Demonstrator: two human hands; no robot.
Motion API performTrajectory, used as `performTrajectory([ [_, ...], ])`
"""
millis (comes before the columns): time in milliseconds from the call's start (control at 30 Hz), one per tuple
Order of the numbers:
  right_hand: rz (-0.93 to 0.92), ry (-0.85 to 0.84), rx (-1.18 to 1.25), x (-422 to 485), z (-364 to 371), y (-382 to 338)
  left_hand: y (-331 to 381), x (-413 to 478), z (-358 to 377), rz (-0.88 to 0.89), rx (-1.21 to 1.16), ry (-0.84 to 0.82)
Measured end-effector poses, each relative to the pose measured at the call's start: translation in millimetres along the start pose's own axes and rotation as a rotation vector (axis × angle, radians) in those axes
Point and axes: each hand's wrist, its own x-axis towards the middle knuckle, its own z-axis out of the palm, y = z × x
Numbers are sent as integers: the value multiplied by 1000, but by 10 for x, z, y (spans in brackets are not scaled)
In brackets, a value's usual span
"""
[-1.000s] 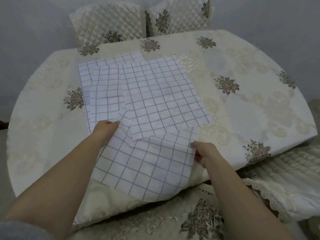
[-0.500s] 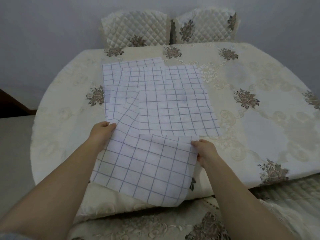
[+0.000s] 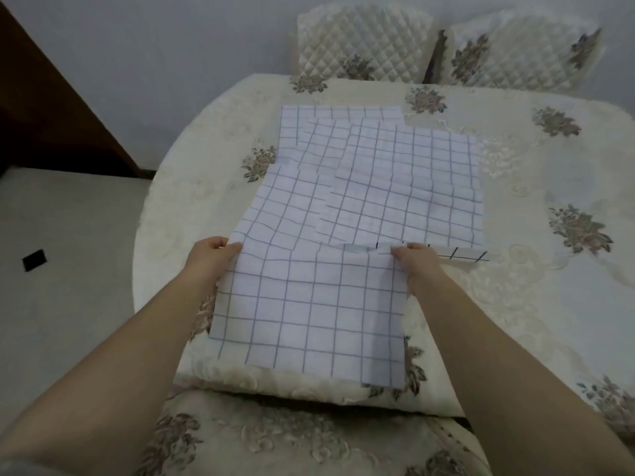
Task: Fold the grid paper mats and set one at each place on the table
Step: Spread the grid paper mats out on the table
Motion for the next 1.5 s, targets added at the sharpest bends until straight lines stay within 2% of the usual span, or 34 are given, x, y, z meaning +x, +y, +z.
performTrajectory([
  [233,-18,-21,-118,150,96,-160,-185,-96,-25,-26,6,-12],
  [433,31,-52,-218,174,-17,18,-294,-158,17,-123,18,-54],
  [667,40,-27,-258,199,-152,194,-256,-184,74,-72,145,-32],
  [800,54,4,-142,14,-239,102,-149,-191,61,-34,195,75],
  [967,130,48,42,-102,-379,53,121,-217,141,142,207,197],
  [1067,190,114,287,-124,-459,37,372,-205,378,171,93,108],
  [1167,228,180,414,-104,-572,24,584,-166,687,99,-63,-22],
  [1333,206,264,497,9,-820,-77,830,24,1097,33,-53,-147],
  [1500,195,223,453,220,-1018,-155,1032,255,1322,-13,-16,-136],
])
